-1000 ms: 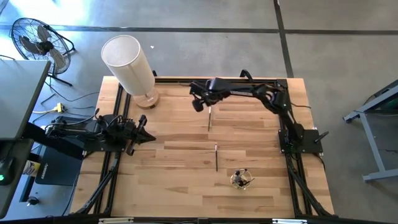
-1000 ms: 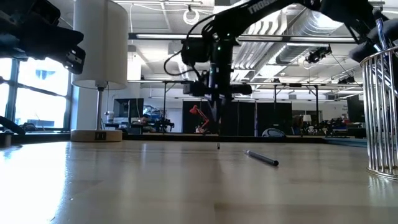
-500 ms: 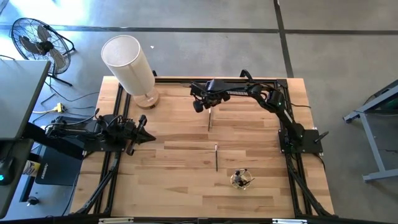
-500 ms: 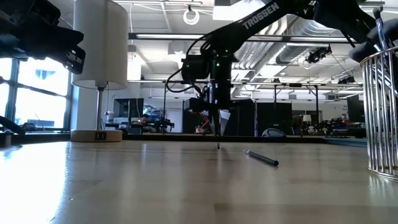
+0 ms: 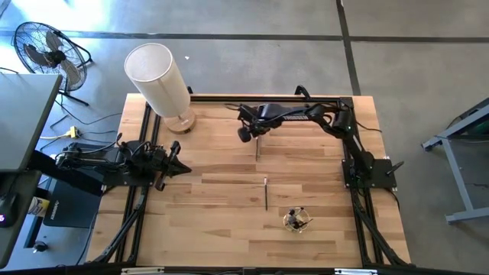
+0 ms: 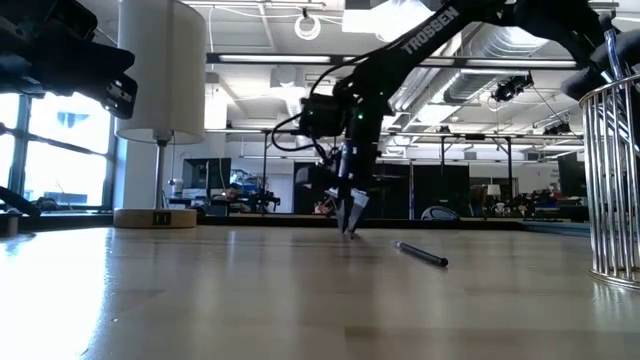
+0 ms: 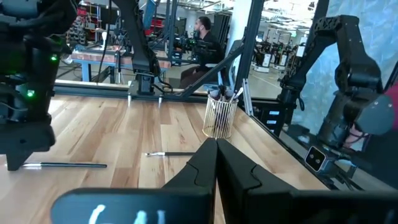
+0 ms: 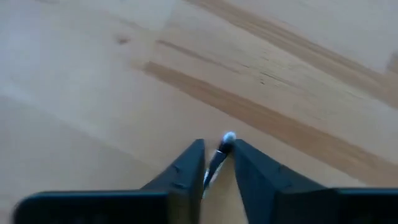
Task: Pick & Place Makeup Brushes
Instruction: Put the eyeshadow brush into the makeup holder
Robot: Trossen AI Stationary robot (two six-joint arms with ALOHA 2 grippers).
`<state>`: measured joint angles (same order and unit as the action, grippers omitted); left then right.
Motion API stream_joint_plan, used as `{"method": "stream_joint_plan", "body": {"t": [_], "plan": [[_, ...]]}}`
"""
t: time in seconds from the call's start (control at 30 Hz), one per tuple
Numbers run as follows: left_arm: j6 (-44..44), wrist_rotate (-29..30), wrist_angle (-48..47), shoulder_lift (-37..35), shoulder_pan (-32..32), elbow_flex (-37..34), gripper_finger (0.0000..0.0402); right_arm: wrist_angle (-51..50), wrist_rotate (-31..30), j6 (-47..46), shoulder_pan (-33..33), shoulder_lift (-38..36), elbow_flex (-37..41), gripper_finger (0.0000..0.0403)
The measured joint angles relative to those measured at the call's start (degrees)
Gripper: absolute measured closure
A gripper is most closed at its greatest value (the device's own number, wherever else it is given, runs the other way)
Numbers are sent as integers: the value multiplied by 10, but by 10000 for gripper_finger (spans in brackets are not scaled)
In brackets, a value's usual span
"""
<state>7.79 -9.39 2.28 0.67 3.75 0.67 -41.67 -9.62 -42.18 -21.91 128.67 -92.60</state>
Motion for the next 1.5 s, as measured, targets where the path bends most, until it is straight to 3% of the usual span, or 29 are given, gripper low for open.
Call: {"method": "stream_joint_plan", "body": {"t": [0.13, 0.33, 0.43, 0.6, 0.8, 1.23, 1.5], "plan": [[0, 0, 0, 0, 0, 0, 400, 54, 52, 108, 6, -4, 35, 390], [0, 0, 0, 0, 0, 0, 400, 58, 60, 303, 48, -7, 47, 397], [0, 0, 0, 0, 0, 0, 400, 50, 32, 286, 75, -9, 43, 397], [0, 0, 0, 0, 0, 0, 400, 46, 41, 225, 107, -38, 37, 400], [0, 0, 0, 0, 0, 0, 400, 39, 59, 216, 151, -108, 37, 403], [0, 0, 0, 0, 0, 0, 400, 16, -105, 245, 277, -247, 36, 402], [0, 0, 0, 0, 0, 0, 400, -85, -180, 242, 357, -329, 36, 402]]}}
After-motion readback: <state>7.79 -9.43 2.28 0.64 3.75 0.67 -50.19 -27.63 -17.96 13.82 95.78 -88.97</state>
